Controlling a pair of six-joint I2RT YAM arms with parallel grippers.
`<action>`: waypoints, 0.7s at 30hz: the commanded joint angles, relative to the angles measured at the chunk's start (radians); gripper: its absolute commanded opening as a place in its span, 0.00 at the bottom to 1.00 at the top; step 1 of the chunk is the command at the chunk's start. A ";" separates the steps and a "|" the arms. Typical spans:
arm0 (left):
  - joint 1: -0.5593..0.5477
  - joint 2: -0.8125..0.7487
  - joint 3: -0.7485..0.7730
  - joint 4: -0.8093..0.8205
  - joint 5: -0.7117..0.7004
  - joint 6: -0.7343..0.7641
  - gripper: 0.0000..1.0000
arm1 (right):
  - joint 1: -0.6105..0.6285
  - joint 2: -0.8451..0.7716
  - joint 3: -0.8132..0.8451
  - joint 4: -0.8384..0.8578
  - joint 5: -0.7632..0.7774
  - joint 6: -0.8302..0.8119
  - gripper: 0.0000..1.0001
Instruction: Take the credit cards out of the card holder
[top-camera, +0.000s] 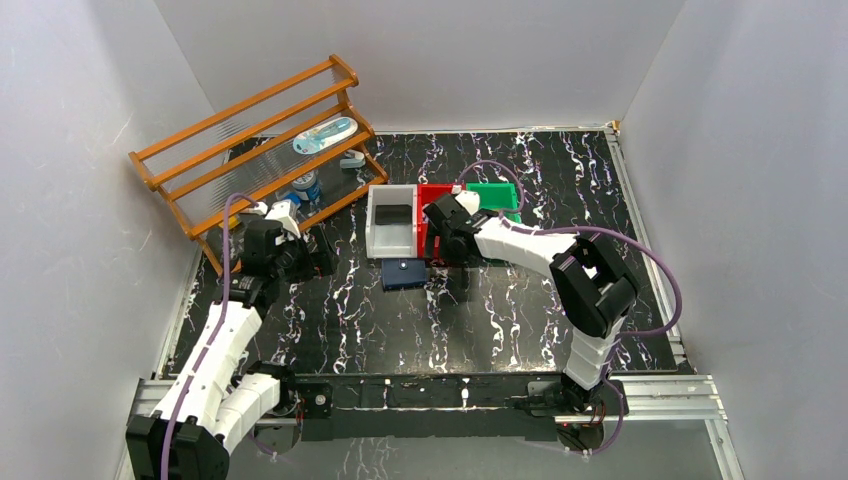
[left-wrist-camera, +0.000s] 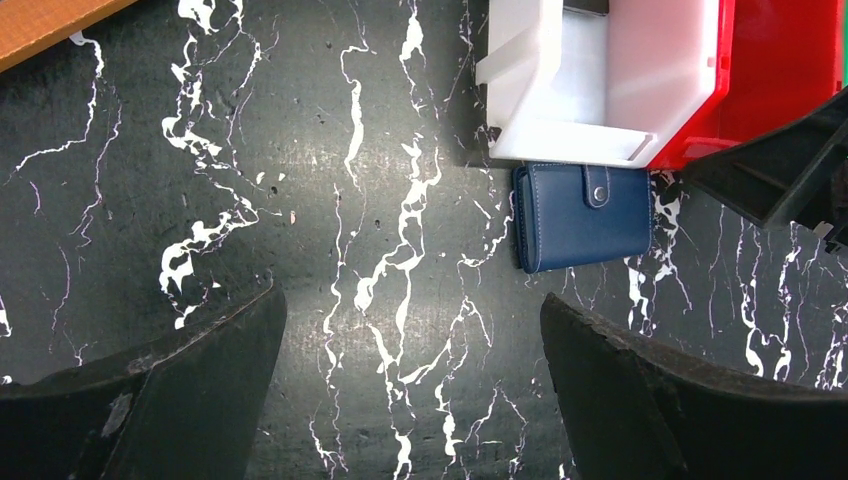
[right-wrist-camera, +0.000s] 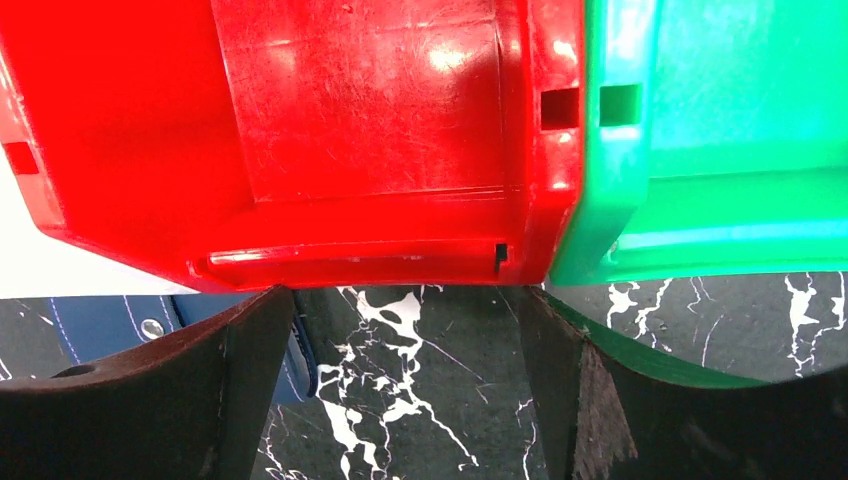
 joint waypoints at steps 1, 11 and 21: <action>-0.002 -0.007 0.012 -0.025 -0.022 -0.001 0.98 | 0.004 0.008 0.055 -0.002 0.045 -0.011 0.90; -0.002 -0.034 0.021 -0.034 -0.070 0.002 0.98 | 0.069 -0.057 -0.018 0.042 -0.046 0.010 0.90; -0.002 -0.054 0.016 -0.037 -0.093 -0.006 0.98 | 0.133 -0.052 -0.021 0.051 -0.033 0.049 0.88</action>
